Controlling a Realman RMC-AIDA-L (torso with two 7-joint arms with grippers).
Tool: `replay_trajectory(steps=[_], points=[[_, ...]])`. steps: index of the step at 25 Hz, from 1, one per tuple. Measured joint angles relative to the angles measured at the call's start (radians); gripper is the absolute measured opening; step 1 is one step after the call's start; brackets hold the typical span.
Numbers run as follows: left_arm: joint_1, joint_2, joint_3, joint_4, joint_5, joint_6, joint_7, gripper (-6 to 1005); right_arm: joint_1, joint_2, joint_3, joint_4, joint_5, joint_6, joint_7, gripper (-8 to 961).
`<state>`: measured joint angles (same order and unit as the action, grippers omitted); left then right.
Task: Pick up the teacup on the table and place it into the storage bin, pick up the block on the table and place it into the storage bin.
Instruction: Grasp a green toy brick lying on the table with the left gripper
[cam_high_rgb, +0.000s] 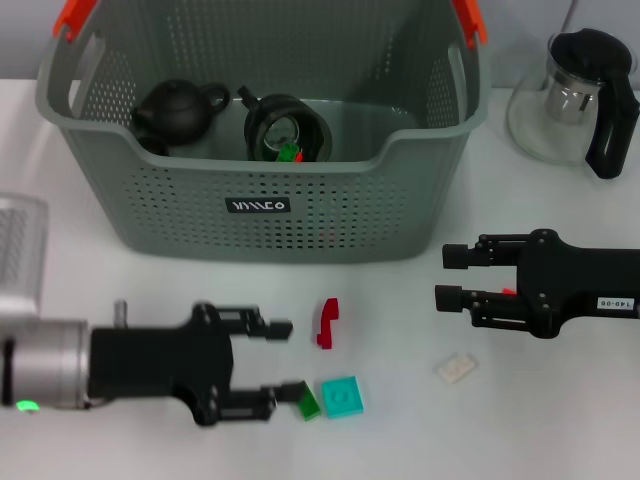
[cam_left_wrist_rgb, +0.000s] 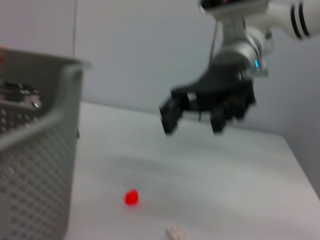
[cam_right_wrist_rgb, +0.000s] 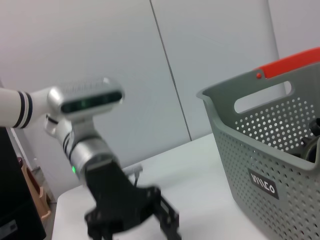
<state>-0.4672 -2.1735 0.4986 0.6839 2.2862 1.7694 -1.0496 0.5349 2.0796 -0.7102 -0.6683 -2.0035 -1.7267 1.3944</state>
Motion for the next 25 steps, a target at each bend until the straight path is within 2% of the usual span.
replay_trajectory(steps=[6, 13, 25], points=[[0.001, 0.000, -0.001, -0.150, 0.031, -0.136, 0.167, 647, -0.001, -0.001, 0.000, 0.001, 0.001, 0.001, 0.000, 592], [0.005, -0.001, -0.005, -0.254, 0.027, -0.258, 0.300, 649, 0.000, -0.001, 0.000, 0.001, 0.000, 0.001, 0.000, 592], [0.001, -0.003, -0.003, -0.308, 0.023, -0.338, 0.324, 650, 0.002, -0.001, 0.000, 0.000, 0.000, 0.001, 0.002, 592]])
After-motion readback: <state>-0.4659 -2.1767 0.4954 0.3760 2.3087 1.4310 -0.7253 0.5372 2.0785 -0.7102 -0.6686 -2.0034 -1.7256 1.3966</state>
